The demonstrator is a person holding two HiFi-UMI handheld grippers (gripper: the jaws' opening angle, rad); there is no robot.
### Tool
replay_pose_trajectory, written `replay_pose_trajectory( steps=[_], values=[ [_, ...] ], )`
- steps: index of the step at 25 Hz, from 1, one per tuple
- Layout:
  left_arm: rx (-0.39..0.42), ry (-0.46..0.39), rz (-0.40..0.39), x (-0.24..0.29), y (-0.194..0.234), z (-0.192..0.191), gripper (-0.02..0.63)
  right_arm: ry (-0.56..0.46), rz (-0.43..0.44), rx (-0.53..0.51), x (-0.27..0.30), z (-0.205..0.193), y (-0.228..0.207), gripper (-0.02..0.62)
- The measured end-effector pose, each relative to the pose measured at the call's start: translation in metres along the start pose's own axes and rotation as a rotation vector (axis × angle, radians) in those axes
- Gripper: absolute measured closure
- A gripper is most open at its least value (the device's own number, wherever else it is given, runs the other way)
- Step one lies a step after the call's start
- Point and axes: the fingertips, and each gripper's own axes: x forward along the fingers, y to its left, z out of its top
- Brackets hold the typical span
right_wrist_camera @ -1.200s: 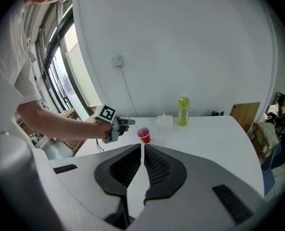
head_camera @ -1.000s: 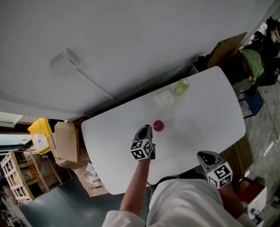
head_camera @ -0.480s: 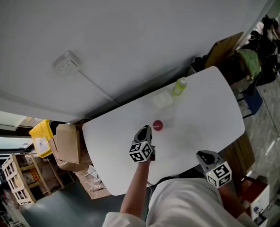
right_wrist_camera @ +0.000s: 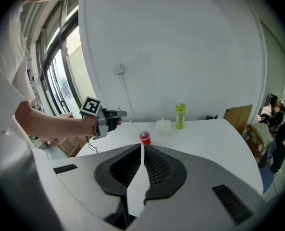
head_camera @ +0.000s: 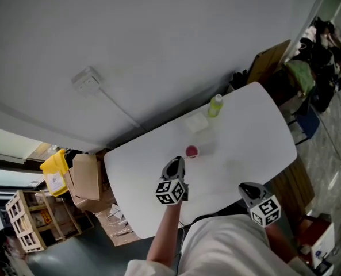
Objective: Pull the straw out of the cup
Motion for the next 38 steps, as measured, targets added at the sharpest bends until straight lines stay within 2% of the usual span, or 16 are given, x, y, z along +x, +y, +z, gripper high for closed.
replay_pose_trajectory(
  steps=[5,15,21,26,38],
  values=[
    [0.021,-0.021,-0.026,-0.023,-0.027,0.006,0.581,-0.023,0.014,-0.014,-0.015,-0.004,-0.001,0.551],
    [0.049,-0.056,0.009,-0.072,-0.068,-0.002,0.581,-0.060,0.070,-0.020,-0.052,-0.023,-0.006,0.551],
    [0.045,-0.067,0.031,-0.105,-0.092,-0.017,0.581,-0.101,0.088,0.020,-0.080,-0.045,-0.008,0.551],
    [0.069,-0.108,0.043,-0.145,-0.118,-0.022,0.581,-0.142,0.104,0.057,-0.105,-0.062,-0.008,0.551],
    [0.059,-0.193,0.069,-0.246,-0.162,-0.042,0.581,-0.191,0.193,0.034,-0.134,-0.074,0.017,0.551]
  ],
)
